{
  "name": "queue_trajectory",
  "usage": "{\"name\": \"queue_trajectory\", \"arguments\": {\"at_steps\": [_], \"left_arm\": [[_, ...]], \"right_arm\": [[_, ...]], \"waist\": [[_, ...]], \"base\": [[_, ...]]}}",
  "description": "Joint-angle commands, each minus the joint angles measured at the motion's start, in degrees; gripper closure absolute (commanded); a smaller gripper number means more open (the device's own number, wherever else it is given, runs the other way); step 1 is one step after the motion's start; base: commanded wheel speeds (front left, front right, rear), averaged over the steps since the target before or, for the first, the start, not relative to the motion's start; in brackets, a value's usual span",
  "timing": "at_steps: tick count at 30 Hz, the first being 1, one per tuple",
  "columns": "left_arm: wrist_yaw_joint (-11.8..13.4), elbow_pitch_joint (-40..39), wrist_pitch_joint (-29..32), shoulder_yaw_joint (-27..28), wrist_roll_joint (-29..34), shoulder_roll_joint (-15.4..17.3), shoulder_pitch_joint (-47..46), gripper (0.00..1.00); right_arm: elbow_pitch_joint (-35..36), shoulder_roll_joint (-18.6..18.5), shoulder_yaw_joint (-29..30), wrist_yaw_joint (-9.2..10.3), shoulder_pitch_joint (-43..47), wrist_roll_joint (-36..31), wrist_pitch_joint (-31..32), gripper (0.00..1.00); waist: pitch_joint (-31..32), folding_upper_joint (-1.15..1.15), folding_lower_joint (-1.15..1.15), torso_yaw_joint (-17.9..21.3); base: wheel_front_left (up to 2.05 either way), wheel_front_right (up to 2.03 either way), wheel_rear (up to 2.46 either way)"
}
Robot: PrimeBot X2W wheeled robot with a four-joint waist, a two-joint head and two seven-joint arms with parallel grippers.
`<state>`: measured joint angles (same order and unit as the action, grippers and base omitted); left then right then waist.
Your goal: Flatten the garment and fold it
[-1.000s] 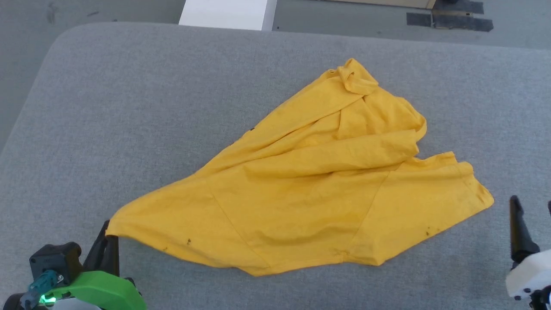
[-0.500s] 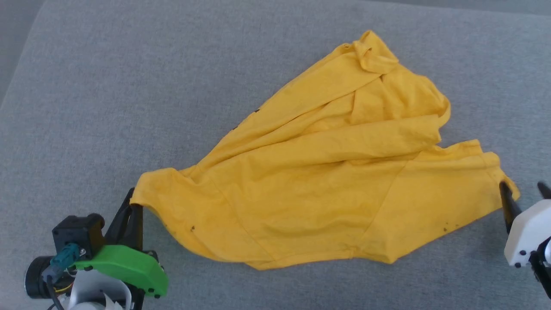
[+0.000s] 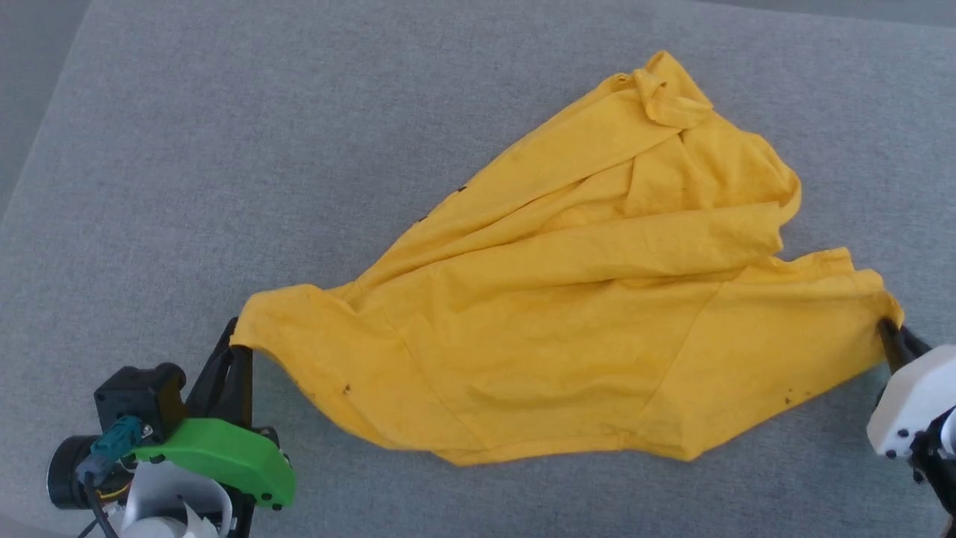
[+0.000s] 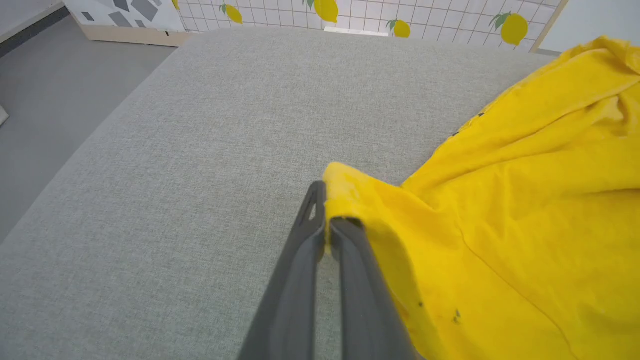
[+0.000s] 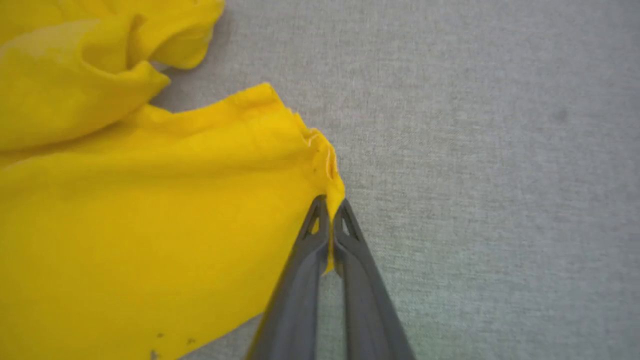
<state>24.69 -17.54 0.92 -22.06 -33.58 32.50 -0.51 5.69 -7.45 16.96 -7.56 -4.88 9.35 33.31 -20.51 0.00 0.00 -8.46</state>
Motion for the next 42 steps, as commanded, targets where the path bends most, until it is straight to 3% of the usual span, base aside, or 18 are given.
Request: {"name": "queue_trajectory", "arguments": {"at_steps": [1, 10, 18, 24, 29, 37, 42], "left_arm": [[-0.36, -0.47, -0.39, 0.08, 0.64, -0.03, -1.63, 1.0], [-2.9, -3.26, 0.0, 2.95, -1.39, 0.91, -8.71, 1.0], [-2.96, -3.53, 5.45, 7.54, -0.78, 4.47, -24.98, 1.0], [-5.21, -0.07, 11.77, 6.42, -0.85, 5.64, -38.33, 1.0], [-6.28, 2.33, 16.56, 4.78, -2.28, 4.25, -46.17, 1.0], [-6.27, 5.85, 23.17, 3.56, -3.94, 2.88, -55.39, 1.0], [-5.49, 11.58, 26.28, 2.39, -4.05, 1.02, -60.97, 1.0]], "right_arm": [[0.44, 0.7, 0.79, 0.08, -2.04, 1.0, -2.27, 1.0], [8.49, 2.23, 1.55, 0.08, -12.2, 3.37, -8.29, 1.0], [12.65, -1.34, -2.52, 0.08, -27.61, 2.67, -7.08, 1.0], [9.34, -3.1, -7.12, 0.08, -37.91, 1.92, -5.14, 1.0], [6.58, -3.2, -9.41, 0.08, -44.35, 2.1, -2.92, 1.0], [1.52, -2.47, -11.07, 0.08, -52.62, 1.59, 0.86, 1.0], [-6.66, 0.31, -11.41, 0.08, -58.98, -0.18, 2.94, 1.0]], "waist": [[1.48, 0.0, 0.0, 0.94], [7.31, 0.0, 0.0, 3.74], [11.32, 0.0, 0.0, 5.74], [14.28, 0.0, 0.0, 6.97], [16.28, 0.0, 0.0, 7.63], [16.43, 0.0, 0.0, 9.06], [13.06, 0.0, 0.0, 10.17]], "base": [[0.0, 0.0, 0.0], [0.0, 0.0, 0.0], [0.0, 0.0, 0.0], [0.0, 0.0, 0.0], [0.0, 0.0, 0.0], [0.0, 0.0, 0.0], [0.0, 0.0, 0.0]]}}
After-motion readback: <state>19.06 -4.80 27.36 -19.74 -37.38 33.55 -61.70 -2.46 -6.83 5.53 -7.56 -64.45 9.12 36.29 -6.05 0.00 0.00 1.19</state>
